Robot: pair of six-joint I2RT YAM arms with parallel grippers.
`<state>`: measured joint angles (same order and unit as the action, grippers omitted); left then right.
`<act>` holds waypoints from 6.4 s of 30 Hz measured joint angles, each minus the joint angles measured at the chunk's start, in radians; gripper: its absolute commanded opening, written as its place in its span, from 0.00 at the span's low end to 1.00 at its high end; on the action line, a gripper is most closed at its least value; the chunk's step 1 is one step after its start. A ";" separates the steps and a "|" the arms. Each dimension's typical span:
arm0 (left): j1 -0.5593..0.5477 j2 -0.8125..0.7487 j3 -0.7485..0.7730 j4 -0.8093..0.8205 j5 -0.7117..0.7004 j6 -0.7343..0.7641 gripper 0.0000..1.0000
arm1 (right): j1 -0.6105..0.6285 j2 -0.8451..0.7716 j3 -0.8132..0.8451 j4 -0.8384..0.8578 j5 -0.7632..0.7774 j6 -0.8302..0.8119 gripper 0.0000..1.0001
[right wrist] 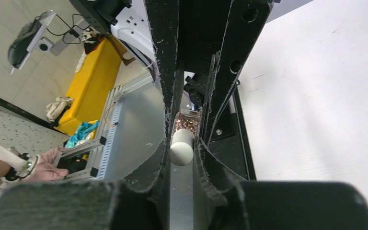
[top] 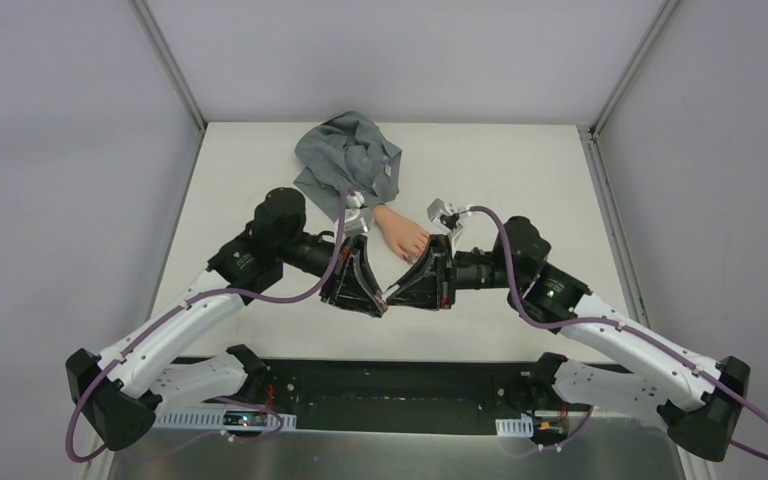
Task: Paint the nails
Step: Screw the nail polish bottle.
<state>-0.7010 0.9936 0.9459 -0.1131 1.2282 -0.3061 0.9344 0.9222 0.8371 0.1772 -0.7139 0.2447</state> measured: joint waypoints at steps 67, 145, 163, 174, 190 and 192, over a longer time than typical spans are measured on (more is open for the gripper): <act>-0.013 -0.310 -0.230 0.454 -0.680 -0.359 0.00 | 0.032 0.104 0.004 0.419 0.303 0.222 0.65; -0.011 -0.287 -0.340 0.520 -0.965 -0.149 0.00 | 0.384 0.460 0.405 0.072 1.549 -0.069 0.00; -0.014 -0.296 -0.347 0.463 -0.806 -0.172 0.00 | 0.251 0.283 0.347 -0.074 1.097 0.014 0.72; -0.013 -0.331 -0.323 0.480 -0.653 -0.365 0.00 | 0.003 0.092 0.144 0.145 0.349 0.195 0.69; -0.014 -0.320 -0.283 0.618 -0.504 -0.509 0.00 | -0.005 0.178 0.133 0.371 0.060 0.285 0.17; -0.014 -0.320 -0.283 0.624 -0.499 -0.518 0.00 | -0.008 0.187 0.133 0.378 0.056 0.289 0.05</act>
<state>-0.7151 0.6739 0.6632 0.5110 0.7296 -0.8238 0.9264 1.1091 0.9703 0.5552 -0.6575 0.5339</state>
